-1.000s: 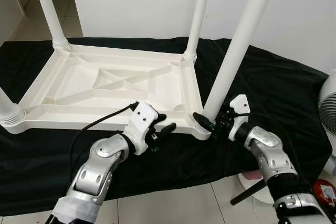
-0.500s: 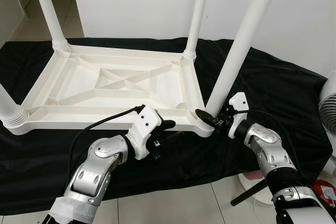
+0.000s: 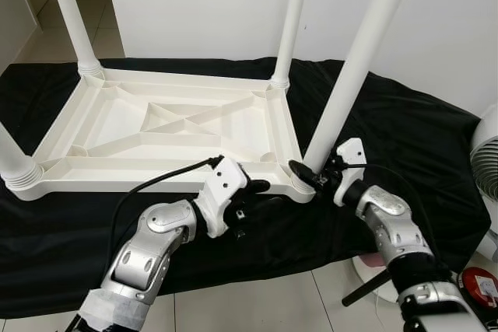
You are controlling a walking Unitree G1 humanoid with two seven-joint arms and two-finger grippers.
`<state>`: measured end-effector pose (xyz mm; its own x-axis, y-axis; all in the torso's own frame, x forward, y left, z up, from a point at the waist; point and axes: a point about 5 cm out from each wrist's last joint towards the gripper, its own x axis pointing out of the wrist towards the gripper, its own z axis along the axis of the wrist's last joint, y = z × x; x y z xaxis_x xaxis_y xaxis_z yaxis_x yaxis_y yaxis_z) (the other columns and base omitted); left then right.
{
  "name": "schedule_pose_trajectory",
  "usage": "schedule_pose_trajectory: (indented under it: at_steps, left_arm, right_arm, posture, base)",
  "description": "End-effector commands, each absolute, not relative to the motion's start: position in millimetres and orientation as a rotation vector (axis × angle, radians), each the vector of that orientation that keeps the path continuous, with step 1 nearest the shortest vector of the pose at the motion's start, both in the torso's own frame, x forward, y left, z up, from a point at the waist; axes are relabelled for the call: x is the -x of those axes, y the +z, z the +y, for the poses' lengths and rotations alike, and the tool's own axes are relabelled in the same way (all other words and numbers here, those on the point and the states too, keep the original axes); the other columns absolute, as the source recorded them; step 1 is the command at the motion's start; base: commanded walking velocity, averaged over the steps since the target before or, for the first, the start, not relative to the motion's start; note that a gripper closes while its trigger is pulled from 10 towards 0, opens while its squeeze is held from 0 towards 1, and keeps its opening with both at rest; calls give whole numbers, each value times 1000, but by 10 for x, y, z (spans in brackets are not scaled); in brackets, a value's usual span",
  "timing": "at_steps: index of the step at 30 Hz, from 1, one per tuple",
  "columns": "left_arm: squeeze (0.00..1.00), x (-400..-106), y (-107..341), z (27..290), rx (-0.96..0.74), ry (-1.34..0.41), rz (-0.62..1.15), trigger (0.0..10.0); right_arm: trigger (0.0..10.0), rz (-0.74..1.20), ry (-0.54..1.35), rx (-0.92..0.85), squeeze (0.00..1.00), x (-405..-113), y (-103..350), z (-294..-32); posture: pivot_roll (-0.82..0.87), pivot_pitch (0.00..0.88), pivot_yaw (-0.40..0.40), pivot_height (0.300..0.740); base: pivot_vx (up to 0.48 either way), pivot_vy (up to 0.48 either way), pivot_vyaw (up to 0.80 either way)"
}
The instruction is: Building children table
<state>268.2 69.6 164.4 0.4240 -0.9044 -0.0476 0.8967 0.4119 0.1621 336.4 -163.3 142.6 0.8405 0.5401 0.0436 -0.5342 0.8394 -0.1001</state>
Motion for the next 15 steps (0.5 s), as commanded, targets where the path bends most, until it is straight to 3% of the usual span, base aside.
schedule_pose_trajectory:
  at_steps: [1,3,9,15]
  left_arm:
    - [0,-2675,1599,659,-164,-1135,-33,10000]
    - [0,-2681,1600,653,-157,-1132,-35,10000]
    - [0,-2691,1602,665,-149,-1117,-37,10000]
    - [0,-2683,1602,666,-144,-1112,-40,10000]
  right_arm:
    - [10000,-63,477,72,0,-3344,1416,-1603]
    - [10000,-68,350,-2,0,-3295,1438,-1419]
    - [10000,-91,150,-88,0,-3212,1498,-1220]
    - [10000,-114,143,-84,0,-3147,1547,-1068]
  posture:
    - [22,39,-68,740]
    - [20,44,-75,740]
    - [21,47,-83,740]
    - [19,47,-81,740]
  base:
    - [0,0,0]
    - [0,0,0]
    - [0,0,0]
    - [0,0,0]
